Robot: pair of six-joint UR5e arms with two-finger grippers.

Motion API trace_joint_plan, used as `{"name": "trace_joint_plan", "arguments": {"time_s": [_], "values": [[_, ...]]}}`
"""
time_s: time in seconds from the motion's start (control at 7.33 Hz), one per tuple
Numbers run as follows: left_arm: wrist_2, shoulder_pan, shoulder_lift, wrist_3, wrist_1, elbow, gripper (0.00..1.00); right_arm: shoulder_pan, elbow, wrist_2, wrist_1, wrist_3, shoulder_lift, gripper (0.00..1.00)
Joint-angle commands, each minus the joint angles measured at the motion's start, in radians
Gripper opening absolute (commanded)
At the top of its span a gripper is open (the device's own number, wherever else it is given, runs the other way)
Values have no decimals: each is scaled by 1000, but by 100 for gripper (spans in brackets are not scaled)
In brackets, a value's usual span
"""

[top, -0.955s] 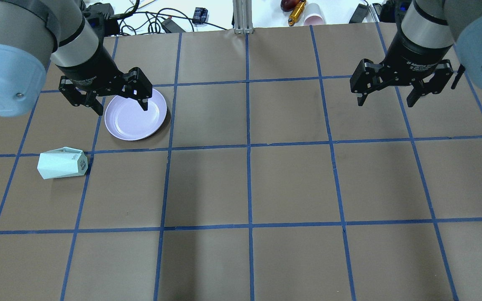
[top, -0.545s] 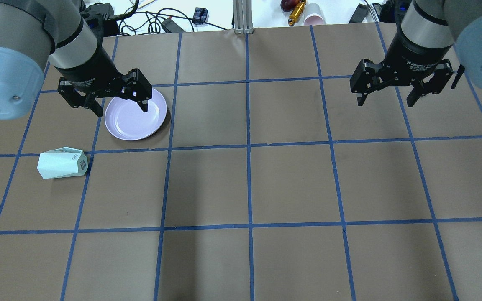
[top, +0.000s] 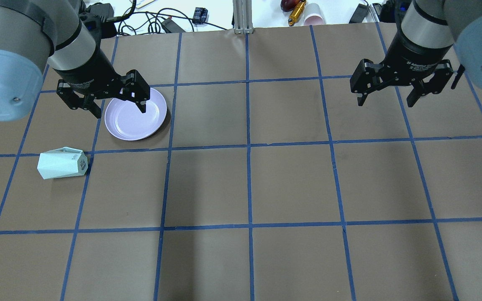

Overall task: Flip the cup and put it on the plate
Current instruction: 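Move the left gripper outward and down beside the mint-green mug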

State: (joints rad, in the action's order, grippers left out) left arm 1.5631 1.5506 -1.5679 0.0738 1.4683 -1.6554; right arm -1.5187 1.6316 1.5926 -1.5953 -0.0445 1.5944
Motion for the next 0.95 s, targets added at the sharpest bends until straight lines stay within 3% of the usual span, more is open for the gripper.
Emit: {"name": "trace_joint_plan", "arguments": {"time_s": [0.0, 0.82], "values": [[-3, -24, 0, 21, -2, 6, 100, 0, -1, 0, 0, 0, -1, 100], [-26, -271, -30, -89, -2, 34, 100, 0, 1, 0, 0, 0, -1, 100]]}}
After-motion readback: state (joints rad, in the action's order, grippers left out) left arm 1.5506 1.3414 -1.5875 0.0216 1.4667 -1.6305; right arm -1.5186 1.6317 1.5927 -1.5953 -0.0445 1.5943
